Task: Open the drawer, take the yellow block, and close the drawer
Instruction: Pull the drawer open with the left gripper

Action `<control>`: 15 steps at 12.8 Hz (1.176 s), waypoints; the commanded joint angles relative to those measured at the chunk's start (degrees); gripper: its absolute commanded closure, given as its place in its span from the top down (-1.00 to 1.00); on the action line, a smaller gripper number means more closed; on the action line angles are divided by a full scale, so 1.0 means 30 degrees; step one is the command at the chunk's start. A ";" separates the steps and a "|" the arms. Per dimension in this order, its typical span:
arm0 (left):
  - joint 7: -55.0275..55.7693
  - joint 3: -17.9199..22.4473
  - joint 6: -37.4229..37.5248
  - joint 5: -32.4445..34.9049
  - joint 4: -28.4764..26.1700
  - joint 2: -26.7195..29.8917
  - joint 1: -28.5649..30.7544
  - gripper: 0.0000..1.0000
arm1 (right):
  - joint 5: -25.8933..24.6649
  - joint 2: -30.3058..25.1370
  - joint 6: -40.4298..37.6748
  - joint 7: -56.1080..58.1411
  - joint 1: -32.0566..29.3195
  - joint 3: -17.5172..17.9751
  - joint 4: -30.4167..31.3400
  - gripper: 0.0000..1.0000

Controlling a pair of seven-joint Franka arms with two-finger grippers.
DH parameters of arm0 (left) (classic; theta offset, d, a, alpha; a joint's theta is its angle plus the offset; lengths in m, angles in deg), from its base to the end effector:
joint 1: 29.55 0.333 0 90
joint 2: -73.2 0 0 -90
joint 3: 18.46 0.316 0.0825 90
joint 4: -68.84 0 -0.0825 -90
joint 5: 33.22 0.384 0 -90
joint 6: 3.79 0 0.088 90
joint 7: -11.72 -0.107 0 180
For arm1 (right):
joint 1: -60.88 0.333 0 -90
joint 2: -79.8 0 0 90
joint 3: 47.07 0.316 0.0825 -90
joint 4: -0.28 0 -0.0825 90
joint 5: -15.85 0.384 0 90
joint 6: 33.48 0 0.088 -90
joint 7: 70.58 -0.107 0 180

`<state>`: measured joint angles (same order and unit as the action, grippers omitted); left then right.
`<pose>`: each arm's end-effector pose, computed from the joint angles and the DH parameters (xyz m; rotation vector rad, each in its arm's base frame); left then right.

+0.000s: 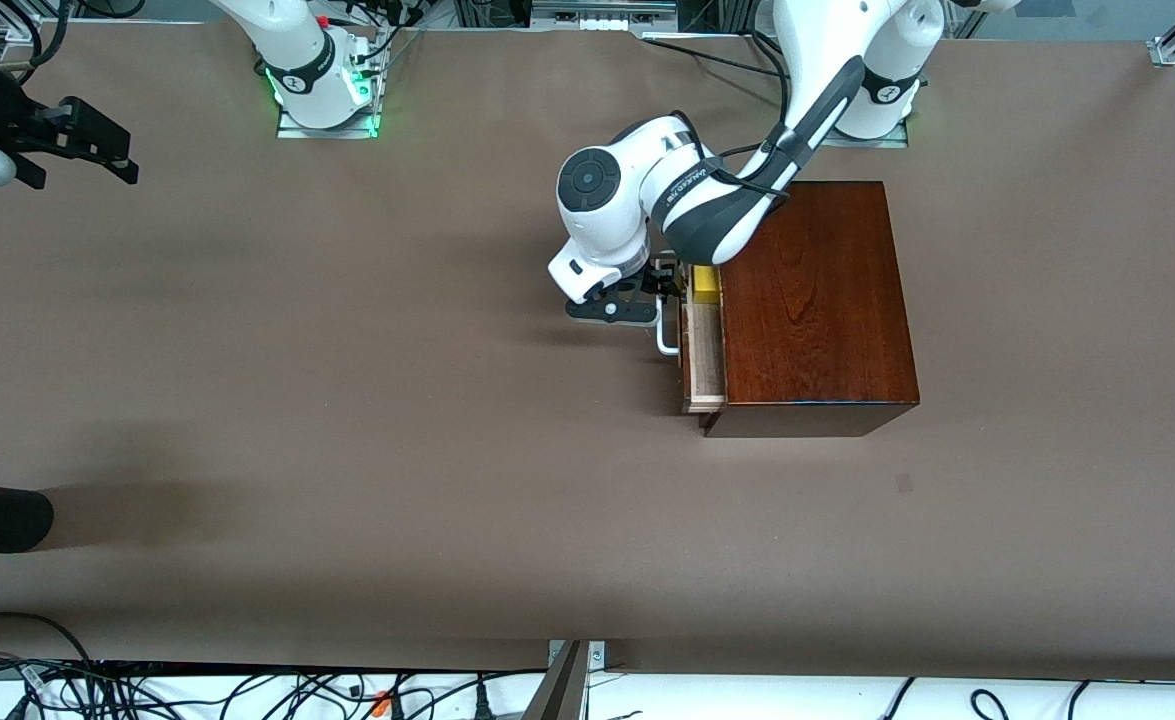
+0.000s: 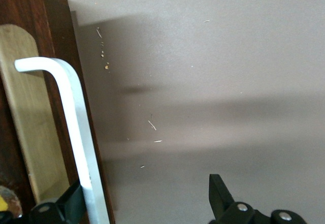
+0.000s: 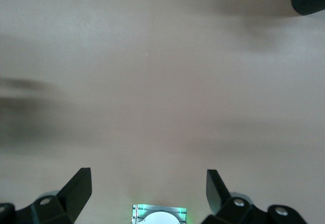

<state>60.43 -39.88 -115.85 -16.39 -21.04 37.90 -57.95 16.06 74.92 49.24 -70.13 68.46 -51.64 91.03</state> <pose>0.4754 -0.4810 0.2870 -2.9702 0.1663 0.1259 0.5138 0.0254 0.6530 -3.1297 -0.0958 0.0869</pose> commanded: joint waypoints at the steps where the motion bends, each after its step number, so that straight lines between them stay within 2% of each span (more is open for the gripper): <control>1: 0.0257 -0.0216 -0.0734 -0.0835 0.1191 -0.0652 -0.1108 1.00 | 0.0282 -0.0221 0.0112 0.0229 -0.0212 -0.0116 -0.0074 1.00; 9: 0.0286 -0.0216 -0.0734 -0.0865 0.1221 -0.0799 -0.1374 1.00 | 0.0282 -0.0221 -0.0033 0.0287 -0.0212 -0.0350 -0.0074 1.00; 15: 0.0257 -0.0216 -0.0587 -0.0835 0.2012 -0.0712 -0.1374 1.00 | 0.0311 -0.0395 -0.0063 0.1427 -0.0212 -0.1228 -0.0133 1.00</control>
<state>60.52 -39.84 -117.39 -16.83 -18.60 37.19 -60.68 16.06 74.91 49.69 -67.91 68.44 -54.57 90.95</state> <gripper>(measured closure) 0.000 0.000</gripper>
